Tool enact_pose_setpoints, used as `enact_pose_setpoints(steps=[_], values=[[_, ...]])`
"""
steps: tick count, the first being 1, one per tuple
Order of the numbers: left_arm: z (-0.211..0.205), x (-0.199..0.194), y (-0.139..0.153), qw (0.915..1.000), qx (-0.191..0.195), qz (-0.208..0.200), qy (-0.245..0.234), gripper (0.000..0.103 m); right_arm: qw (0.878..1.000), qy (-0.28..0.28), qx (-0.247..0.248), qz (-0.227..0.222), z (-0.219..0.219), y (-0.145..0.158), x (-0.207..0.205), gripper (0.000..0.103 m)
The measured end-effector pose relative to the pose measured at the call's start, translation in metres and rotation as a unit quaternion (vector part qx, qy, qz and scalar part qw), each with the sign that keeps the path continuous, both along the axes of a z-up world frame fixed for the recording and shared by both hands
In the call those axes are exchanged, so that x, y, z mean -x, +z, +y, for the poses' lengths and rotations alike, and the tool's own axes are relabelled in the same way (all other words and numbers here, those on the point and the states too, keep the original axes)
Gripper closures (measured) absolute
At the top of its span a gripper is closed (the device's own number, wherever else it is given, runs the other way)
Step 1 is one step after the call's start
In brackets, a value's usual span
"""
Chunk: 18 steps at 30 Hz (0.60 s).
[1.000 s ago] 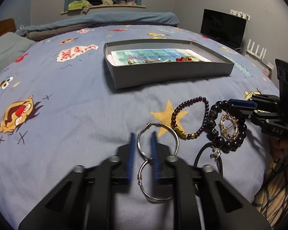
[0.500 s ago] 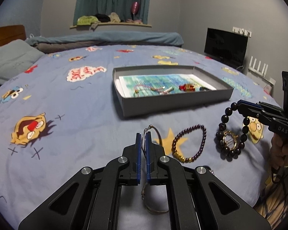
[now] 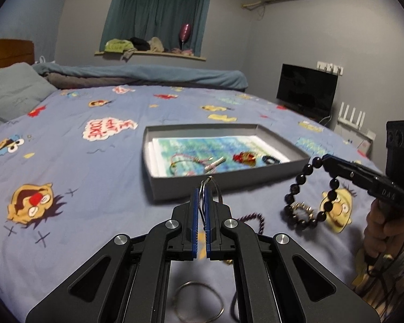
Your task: Organize jewelry
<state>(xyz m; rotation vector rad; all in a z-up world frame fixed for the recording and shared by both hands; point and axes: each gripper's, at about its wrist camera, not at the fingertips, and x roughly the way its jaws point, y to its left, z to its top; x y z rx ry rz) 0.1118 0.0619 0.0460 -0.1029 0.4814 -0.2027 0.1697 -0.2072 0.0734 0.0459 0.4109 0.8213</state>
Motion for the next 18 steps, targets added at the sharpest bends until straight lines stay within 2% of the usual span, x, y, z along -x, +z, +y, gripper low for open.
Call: enact_pose_setpoints(steps=[7,18], values=[[-0.01,-0.007,0.007,0.9998,0.008,-0.013,-0.015,0.098,1.0,0.008,-0.015,-0.011,0.007,0.01,0.001,0.088],[-0.01,-0.026,0.013,0.9996,0.017,-0.018,-0.015,0.098,0.999,-0.018,-0.032,-0.016,0.003,0.022,-0.013,0.089]])
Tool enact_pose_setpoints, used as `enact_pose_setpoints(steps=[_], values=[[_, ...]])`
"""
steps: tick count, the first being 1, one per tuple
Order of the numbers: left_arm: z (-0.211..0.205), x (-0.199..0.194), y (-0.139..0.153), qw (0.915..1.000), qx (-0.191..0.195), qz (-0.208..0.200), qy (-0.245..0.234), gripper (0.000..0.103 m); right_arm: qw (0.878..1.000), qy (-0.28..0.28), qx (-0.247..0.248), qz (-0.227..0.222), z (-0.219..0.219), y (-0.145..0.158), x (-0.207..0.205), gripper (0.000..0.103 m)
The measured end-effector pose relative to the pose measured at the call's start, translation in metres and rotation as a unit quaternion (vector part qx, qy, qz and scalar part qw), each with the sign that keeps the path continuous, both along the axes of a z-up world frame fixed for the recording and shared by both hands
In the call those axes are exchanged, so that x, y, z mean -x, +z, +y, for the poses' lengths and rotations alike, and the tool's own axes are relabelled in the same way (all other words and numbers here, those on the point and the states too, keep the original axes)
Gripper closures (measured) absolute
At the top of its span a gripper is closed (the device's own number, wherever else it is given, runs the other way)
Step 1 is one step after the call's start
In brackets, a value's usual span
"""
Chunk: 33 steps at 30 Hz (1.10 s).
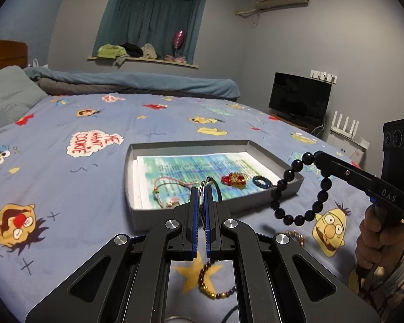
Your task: Organize jewelry
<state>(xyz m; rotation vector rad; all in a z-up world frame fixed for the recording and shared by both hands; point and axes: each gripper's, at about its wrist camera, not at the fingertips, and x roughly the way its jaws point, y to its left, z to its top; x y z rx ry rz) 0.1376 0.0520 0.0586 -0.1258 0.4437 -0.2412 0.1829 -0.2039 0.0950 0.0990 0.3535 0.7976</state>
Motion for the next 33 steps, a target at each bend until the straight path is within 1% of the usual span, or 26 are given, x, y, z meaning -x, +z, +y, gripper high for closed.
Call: enact_pose_setpoints(steps=[9,13,20,25,33], values=[[-0.001,-0.021,0.002,1.0,0.002,0.003,0.002,0.098,1.0,-0.021,-0.011,-0.002,-0.008,0.011,-0.023,0.088],[0.001,-0.037,0.003,1.0,0.003,0.005,0.008,0.098,0.999,-0.032,-0.011,0.002,-0.007,0.013,-0.036,0.088],[0.011,-0.069,0.002,0.9994,0.018,0.015,0.026,0.098,0.999,-0.044,-0.01,0.007,-0.004,0.017,-0.066,0.088],[0.016,-0.088,0.002,0.999,0.025,0.02,0.031,0.098,0.998,-0.056,-0.005,0.016,0.004,0.016,-0.095,0.088],[0.014,-0.117,0.003,0.9989,0.01,0.025,0.04,0.098,0.997,-0.069,0.01,0.036,0.016,0.008,-0.137,0.088]])
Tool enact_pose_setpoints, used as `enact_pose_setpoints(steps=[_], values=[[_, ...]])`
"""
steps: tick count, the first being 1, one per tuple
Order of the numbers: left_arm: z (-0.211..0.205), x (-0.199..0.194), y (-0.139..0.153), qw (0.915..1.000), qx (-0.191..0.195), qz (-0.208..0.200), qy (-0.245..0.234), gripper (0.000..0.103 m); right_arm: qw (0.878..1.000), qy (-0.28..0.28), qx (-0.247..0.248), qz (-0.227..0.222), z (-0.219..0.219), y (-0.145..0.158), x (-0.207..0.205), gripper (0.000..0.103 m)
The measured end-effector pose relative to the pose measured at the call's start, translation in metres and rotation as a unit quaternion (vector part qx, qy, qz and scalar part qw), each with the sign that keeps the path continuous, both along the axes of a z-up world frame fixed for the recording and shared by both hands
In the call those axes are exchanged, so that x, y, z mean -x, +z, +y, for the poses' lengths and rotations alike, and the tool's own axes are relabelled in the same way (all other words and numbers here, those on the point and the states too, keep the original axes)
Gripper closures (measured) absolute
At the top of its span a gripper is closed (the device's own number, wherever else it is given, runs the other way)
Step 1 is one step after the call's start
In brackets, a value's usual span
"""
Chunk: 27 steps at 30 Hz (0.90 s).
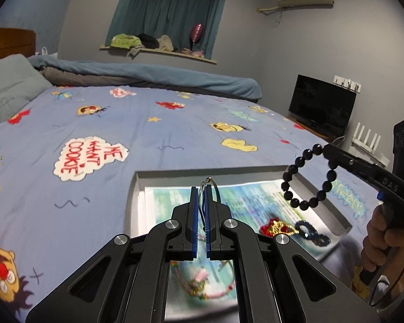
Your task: Organize jewelry
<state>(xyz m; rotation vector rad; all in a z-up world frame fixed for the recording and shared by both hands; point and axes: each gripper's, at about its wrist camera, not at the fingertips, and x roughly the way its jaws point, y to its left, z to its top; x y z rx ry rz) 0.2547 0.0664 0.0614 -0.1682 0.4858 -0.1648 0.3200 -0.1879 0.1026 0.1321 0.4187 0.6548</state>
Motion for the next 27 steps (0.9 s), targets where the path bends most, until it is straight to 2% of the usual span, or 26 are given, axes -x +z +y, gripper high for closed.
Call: enact_pose_setpoints(steps=[4,12,27], values=[[-0.001,-0.012,-0.001,0.9999,-0.01,0.008,0.007,0.098,1.0,-0.002,0.008,0.017,0.005,-0.007,-0.016,0.088],[0.004,-0.038,-0.024,0.9971,-0.02,0.072,0.015,0.098,0.998,-0.009,0.037,0.056,0.013,-0.027,-0.037,0.088],[0.003,-0.045,-0.04,0.9928,-0.028,0.116,0.009,0.098,0.994,-0.026,0.088,0.063,0.013,-0.03,-0.036,0.088]])
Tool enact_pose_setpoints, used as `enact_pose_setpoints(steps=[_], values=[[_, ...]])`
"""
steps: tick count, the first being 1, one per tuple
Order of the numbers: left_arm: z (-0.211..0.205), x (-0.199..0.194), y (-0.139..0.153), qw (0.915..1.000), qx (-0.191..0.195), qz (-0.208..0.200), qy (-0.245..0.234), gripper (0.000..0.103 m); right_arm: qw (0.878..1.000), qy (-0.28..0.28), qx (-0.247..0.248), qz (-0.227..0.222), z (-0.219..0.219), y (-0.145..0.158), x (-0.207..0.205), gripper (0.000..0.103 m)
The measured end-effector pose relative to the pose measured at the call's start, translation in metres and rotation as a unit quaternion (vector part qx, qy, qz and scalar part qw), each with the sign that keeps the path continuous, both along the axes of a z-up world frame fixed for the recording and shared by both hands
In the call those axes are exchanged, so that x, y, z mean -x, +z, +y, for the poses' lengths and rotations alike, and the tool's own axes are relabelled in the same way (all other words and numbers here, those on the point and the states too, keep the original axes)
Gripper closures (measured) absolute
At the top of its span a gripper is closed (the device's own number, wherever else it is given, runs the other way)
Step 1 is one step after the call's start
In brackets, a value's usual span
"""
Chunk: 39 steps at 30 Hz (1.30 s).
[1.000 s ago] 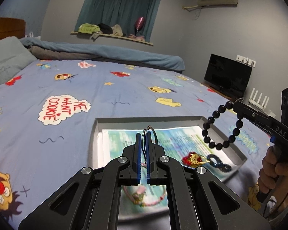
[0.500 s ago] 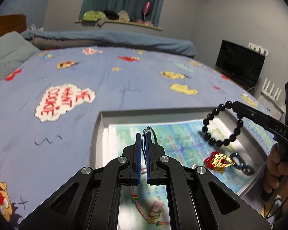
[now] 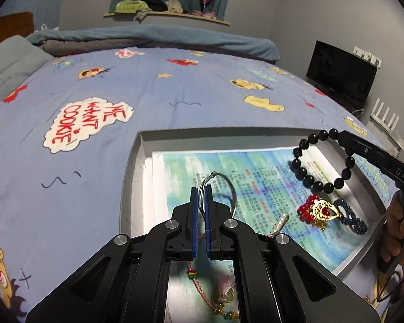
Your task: Organize jewelry
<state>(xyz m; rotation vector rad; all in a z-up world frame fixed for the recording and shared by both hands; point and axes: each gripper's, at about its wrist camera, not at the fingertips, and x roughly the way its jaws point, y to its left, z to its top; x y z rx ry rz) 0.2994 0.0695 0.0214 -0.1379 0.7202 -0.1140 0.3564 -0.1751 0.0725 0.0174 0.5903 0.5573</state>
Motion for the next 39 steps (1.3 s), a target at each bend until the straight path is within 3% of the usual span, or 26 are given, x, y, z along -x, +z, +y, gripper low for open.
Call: enact_pose_setpoints(steps=[8,10,12,16,17,19,24,30,39], values=[[-0.004,0.002,-0.001,0.9998,-0.017,0.007,0.0,0.096,0.998,0.003,0.057,0.003,0.001,-0.006,0.005,0.088],[-0.003,0.003,0.0,0.9999,-0.017,0.003,0.001,0.09,0.998,0.001,0.062,0.008,-0.001,-0.009,0.004,0.088],[-0.002,0.005,0.001,0.9999,-0.016,-0.001,0.003,0.073,0.998,-0.001,0.062,0.015,-0.003,-0.012,0.003,0.088],[0.0,0.008,0.003,0.9999,-0.009,-0.006,0.004,0.065,0.998,-0.003,0.057,0.02,-0.008,-0.015,0.003,0.086],[0.0,0.009,0.004,0.9999,-0.009,-0.008,0.004,0.06,0.998,-0.003,0.058,0.018,-0.008,-0.014,0.004,0.085],[0.0,0.012,0.006,0.9999,-0.008,-0.013,0.002,0.054,0.998,-0.003,0.056,0.008,-0.009,-0.012,0.009,0.069],[0.0,0.024,0.014,0.9994,-0.011,-0.033,-0.001,0.044,0.999,0.001,0.044,-0.009,-0.014,-0.007,0.02,0.066],[-0.001,0.045,0.025,0.9984,-0.015,-0.054,-0.002,0.034,0.999,0.021,0.023,-0.045,-0.017,0.004,0.05,0.053],[-0.004,0.092,0.037,0.9966,0.001,-0.081,-0.017,0.029,0.996,0.05,0.018,-0.072,-0.018,0.01,0.094,0.044]])
